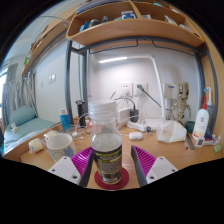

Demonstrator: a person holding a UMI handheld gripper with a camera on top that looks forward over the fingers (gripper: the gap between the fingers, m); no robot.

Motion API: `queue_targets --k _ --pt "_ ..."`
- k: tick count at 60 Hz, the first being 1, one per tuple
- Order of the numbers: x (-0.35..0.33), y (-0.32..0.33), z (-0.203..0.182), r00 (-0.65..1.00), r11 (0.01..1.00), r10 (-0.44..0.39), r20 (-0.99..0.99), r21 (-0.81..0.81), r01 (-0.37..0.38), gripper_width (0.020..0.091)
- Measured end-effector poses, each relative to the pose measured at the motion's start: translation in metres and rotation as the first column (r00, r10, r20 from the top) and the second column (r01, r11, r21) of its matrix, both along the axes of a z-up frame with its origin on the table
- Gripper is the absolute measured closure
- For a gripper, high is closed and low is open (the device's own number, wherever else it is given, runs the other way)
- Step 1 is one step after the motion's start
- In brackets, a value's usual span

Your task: Pour water

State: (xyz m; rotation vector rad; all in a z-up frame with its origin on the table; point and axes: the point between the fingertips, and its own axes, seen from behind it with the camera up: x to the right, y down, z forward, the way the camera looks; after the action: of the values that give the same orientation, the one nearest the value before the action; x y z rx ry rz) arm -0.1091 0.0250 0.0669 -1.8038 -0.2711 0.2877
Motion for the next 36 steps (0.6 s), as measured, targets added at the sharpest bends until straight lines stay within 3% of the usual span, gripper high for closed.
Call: queue_targets --k 5,18,36 --pt "0.007 -0.017 0.002 1.0 1.0 -0.018 -0.002 0.002 0.018 0.0345" --pt "0.021 -0.082 0.012 0.999 0.999 -0.042 0.013 0.024 0.041 0.0276" --pt "0.055 -0.136 0.033 0.99 0.987 -0.143 -0.01 0.072 0.144 0.0275"
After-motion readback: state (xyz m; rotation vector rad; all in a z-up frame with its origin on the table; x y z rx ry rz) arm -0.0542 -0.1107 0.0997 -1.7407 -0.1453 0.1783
